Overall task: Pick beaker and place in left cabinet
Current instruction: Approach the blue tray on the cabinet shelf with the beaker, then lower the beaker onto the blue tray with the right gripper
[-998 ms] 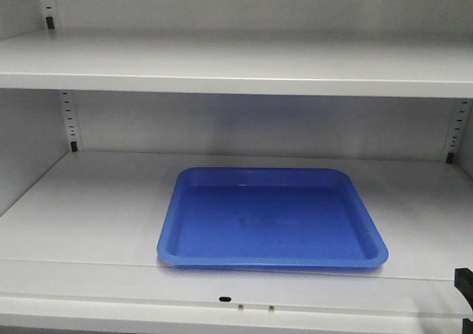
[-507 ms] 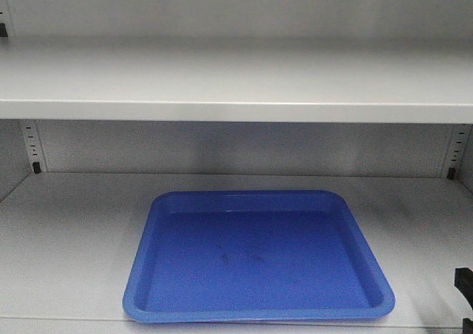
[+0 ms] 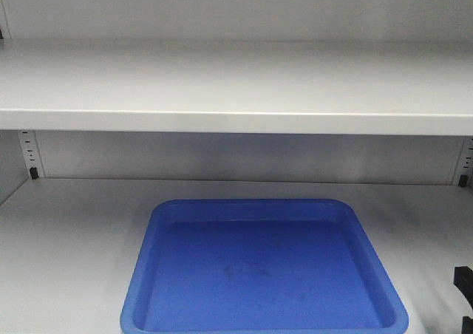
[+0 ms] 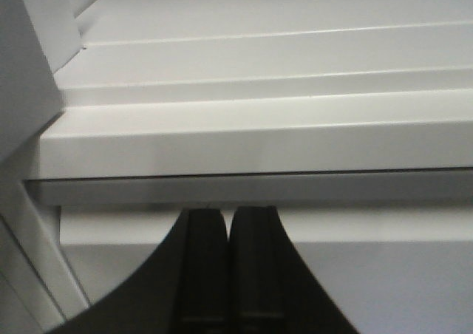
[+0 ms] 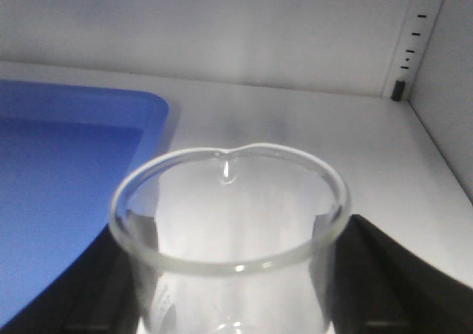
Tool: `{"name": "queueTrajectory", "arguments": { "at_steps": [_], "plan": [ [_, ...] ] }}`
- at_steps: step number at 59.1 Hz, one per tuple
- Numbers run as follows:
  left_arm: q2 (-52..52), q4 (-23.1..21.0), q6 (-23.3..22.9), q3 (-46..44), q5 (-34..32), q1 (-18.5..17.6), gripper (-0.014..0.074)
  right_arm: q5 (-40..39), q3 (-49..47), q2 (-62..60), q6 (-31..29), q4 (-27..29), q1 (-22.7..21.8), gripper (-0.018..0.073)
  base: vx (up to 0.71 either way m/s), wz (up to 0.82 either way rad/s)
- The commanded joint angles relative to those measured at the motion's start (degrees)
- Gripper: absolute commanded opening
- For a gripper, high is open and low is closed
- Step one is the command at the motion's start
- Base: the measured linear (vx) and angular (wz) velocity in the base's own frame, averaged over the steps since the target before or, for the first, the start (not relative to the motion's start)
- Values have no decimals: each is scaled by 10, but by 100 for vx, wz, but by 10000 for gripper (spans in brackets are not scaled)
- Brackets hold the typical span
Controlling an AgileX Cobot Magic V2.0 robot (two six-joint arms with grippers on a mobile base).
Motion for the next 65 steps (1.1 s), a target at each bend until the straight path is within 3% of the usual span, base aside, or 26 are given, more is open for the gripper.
{"name": "queueTrajectory", "arguments": {
  "at_steps": [1,11,23,31,49,65],
  "plan": [
    [-6,2,-2,-9,-43,-3,4,-119,-20,22,3,-5,-4,-1,0,0],
    [-6,2,-2,-9,-43,-3,4,-346,-28,145,3,-7,-4,-1,0,0],
    [-6,2,-2,-9,-43,-3,4,-501,-83,297,3,-26,0,-1,0,0],
    [-6,2,-2,-9,-43,-3,4,-500,-145,370,1,-60,32,-1,0,0],
    [-6,2,-2,-9,-43,-3,4,-469,-242,483,-19,-58,114,2,0,0],
    [-6,2,-2,-9,-43,-3,4,-462,-246,506,-50,-52,125,87,0,0]
  ]
}}
